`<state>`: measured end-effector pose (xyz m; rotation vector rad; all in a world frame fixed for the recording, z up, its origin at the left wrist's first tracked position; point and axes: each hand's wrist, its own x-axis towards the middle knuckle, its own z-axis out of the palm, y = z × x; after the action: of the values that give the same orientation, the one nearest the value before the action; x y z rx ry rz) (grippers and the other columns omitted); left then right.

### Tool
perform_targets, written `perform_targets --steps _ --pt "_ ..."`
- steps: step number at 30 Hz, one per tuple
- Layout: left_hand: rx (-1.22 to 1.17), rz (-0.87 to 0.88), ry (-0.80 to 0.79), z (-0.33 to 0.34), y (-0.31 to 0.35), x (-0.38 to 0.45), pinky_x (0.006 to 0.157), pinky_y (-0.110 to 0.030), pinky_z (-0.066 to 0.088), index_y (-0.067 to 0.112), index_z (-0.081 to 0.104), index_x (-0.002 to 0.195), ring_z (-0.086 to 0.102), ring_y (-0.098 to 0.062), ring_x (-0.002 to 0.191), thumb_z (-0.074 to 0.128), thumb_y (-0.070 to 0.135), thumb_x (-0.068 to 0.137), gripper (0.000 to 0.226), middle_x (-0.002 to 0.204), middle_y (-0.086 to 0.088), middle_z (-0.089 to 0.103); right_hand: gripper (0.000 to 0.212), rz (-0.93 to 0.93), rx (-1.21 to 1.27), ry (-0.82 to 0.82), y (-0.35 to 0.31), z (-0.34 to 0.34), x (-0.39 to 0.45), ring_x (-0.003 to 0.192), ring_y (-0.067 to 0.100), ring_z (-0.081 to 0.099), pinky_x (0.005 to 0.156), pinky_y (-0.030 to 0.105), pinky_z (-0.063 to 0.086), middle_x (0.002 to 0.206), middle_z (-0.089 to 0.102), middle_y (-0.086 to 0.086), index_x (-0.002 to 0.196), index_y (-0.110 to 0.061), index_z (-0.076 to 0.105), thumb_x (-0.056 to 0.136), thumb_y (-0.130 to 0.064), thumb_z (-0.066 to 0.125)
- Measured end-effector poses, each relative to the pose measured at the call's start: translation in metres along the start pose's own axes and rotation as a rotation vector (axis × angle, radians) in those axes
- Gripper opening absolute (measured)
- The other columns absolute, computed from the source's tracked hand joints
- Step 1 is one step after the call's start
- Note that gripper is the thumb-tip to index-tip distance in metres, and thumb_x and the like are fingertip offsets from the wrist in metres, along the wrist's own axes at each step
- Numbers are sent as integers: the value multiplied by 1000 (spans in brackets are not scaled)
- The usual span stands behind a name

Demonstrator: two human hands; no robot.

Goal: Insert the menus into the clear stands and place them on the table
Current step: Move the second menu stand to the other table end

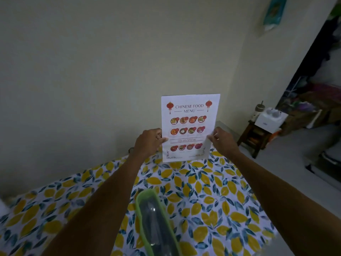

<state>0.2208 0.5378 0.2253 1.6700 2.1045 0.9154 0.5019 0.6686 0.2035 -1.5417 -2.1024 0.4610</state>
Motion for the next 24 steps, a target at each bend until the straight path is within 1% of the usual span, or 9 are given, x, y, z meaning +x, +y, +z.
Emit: perform_targets --steps 4,6,8,10,12,15,18,21,24 --pt "-9 -75 6 58 23 56 70 -40 60 24 67 96 70 -16 72 69 44 85 22 87 4 74 23 -18 -15 -25 51 -1 69 82 28 67 66 33 49 94 72 6 86 -23 48 91 -44 57" --pt "23 -109 17 84 34 84 69 -34 56 22 68 101 69 -16 77 68 42 87 25 94 3 75 23 -19 -18 -37 75 2 101 82 27 68 68 34 52 97 73 6 88 -23 50 91 -44 57" --pt "56 -140 28 112 41 108 57 -24 44 19 68 103 67 -15 80 66 39 90 24 100 6 74 24 -26 -20 -66 98 7 130 81 26 69 69 38 57 98 73 6 91 -22 52 91 -45 58" --pt "76 -137 56 135 43 129 52 -17 33 16 69 102 66 -14 77 66 36 90 24 101 4 75 25 -35 -24 -83 120 16 158 79 25 69 69 40 59 97 73 7 92 -21 53 91 -46 58" --pt "98 -137 50 157 41 150 54 -20 40 17 68 100 64 -13 73 65 37 90 23 101 3 76 24 -20 -30 -111 138 28 180 77 23 68 68 38 58 97 73 6 91 -23 52 91 -47 57" --pt "84 -156 19 186 29 180 65 -24 50 22 67 102 66 -12 75 61 40 91 22 102 13 74 23 -7 -24 -147 158 47 210 79 23 68 68 31 52 99 73 5 91 -22 53 92 -44 58" --pt "23 -184 31 211 20 200 74 -38 59 26 66 110 71 -13 82 60 44 88 29 103 6 76 26 2 -24 -190 174 65 240 83 24 69 72 34 54 100 73 4 92 -21 55 90 -46 58" --pt "57 -206 80 233 6 219 69 -37 60 28 67 109 70 -10 77 59 46 87 29 98 8 76 29 -19 -58 -232 188 81 268 83 24 70 77 43 58 99 74 2 95 -24 56 88 -52 56" --pt "61 -240 71 251 -4 237 65 -32 58 25 70 100 67 -7 69 57 49 88 30 90 8 76 31 -63 -86 -233 196 90 292 86 26 70 76 39 57 99 74 2 99 -21 57 89 -50 56"
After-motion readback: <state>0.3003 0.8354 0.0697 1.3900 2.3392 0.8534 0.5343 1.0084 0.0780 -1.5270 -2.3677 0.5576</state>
